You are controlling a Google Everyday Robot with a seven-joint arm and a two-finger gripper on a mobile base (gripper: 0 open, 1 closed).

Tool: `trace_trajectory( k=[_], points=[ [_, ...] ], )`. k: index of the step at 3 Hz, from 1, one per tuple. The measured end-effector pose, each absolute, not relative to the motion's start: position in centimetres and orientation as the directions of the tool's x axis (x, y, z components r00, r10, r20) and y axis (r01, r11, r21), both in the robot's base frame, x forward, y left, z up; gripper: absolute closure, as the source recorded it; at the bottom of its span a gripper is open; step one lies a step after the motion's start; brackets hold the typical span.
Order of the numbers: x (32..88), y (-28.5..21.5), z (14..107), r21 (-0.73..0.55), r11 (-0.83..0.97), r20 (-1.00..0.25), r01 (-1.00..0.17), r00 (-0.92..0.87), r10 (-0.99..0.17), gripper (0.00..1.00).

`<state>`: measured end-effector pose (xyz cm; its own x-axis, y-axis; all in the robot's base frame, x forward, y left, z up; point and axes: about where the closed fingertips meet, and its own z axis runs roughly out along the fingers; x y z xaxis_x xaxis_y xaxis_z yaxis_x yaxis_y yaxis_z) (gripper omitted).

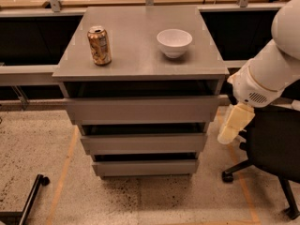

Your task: Open middle drawer

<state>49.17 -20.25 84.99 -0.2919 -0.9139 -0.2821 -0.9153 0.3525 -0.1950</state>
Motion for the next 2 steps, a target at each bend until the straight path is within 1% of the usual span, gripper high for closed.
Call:
trace_trajectory(
  k=[2],
  points=[
    [53.0,-16.8,76.0,-0.108,0.324,-0.311,-0.94,-0.278,-0.909,0.0]
  ],
)
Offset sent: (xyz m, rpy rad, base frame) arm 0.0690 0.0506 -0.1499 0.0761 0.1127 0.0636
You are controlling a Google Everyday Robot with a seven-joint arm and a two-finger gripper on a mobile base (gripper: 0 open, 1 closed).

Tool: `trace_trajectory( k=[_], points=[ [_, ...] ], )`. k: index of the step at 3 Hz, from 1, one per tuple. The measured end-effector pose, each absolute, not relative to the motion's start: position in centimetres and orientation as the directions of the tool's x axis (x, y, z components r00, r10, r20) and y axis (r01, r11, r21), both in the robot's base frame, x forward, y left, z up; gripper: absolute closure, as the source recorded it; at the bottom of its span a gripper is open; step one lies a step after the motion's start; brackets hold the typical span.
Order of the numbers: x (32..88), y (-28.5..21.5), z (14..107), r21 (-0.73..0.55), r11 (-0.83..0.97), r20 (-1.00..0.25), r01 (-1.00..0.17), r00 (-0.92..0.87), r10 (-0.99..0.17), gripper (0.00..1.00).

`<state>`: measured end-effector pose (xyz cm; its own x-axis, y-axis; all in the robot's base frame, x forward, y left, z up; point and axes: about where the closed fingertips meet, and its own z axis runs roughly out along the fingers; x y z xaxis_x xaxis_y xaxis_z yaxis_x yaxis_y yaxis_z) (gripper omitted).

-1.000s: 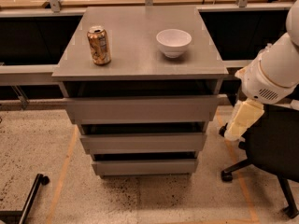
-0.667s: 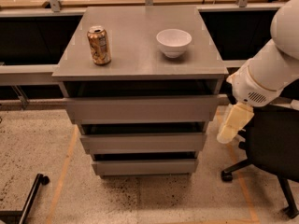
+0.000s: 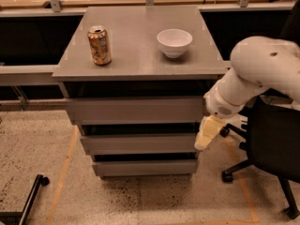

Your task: Open middle drawer

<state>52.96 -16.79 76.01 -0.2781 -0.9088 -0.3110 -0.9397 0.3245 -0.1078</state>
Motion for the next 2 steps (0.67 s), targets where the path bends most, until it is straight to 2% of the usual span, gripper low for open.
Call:
trace_trajectory(
  k=[1,2],
  points=[
    [55.67,-16.21,71.65,-0.071,0.333,-0.323,-0.94,-0.294,-0.9,0.0],
    [55.38,-16.27,70.9,-0.057,0.331,-0.319,-0.942,-0.297,-0.9,0.0]
  ],
)
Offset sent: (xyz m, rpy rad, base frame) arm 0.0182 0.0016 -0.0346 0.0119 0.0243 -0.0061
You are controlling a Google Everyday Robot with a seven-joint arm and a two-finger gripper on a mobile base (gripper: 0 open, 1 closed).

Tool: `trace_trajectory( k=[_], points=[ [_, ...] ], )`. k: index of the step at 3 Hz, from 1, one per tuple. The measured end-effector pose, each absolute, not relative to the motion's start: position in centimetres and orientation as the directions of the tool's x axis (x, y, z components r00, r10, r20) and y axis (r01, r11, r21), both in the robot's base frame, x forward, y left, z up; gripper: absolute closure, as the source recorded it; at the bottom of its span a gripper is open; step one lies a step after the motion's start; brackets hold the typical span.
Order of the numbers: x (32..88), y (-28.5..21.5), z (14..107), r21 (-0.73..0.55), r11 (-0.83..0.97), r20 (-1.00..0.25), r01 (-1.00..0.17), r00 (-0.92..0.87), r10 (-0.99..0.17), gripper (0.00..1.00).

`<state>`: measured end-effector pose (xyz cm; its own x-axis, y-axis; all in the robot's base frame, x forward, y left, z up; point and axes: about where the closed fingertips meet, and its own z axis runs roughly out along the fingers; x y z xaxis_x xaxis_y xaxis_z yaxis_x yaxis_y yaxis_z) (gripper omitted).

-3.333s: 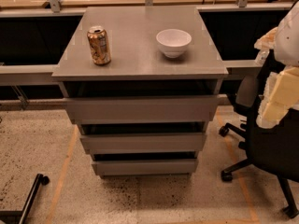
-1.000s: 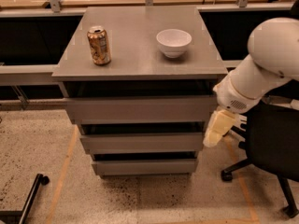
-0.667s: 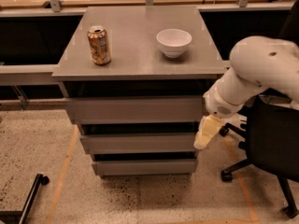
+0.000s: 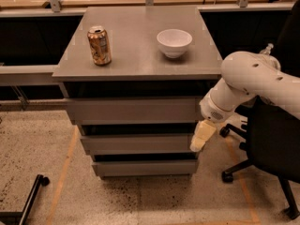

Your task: Open middle drawer

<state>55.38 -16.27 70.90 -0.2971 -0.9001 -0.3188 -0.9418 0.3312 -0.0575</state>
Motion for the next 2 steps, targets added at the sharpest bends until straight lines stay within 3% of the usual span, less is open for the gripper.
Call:
trace_trajectory(
  k=[2],
  points=[
    [54.4,-15.6,66.6,-0.001,0.359,-0.421,-0.933,-0.326,-0.847,0.0]
  ],
)
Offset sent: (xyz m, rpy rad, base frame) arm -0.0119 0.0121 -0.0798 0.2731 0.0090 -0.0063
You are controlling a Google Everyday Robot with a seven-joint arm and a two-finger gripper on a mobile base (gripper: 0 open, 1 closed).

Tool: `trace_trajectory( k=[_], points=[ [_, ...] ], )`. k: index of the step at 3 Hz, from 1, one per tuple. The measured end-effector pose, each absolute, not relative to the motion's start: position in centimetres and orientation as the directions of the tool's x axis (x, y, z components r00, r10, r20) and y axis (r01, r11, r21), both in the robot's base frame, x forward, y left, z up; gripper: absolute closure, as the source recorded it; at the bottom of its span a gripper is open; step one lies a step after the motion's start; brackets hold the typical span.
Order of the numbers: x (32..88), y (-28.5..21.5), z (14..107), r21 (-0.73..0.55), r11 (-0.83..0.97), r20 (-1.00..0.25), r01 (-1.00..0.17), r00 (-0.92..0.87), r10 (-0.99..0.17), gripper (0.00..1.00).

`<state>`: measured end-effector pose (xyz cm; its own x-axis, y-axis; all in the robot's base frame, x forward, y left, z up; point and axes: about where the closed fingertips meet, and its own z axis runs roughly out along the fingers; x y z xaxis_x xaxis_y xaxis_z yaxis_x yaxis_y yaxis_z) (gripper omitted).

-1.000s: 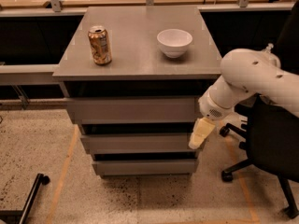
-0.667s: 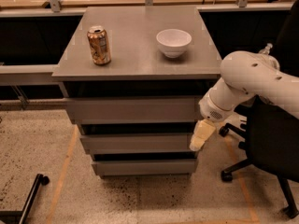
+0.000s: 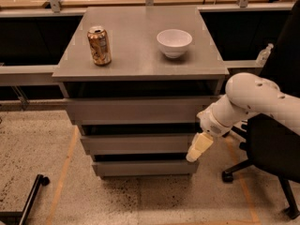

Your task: Open middle drawer

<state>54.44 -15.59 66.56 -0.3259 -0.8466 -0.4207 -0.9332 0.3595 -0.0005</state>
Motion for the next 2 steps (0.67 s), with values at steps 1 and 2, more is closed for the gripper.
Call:
trace_trajectory(
  k=[1,2],
  points=[
    [54.0,-15.4,63.5,0.05,0.349,-0.487,-0.936,-0.328,-0.81,0.0],
    [53.8,-14.9,60.3,0.092,0.327,-0.51,-0.941,-0.326,-0.796,0.0]
  ],
)
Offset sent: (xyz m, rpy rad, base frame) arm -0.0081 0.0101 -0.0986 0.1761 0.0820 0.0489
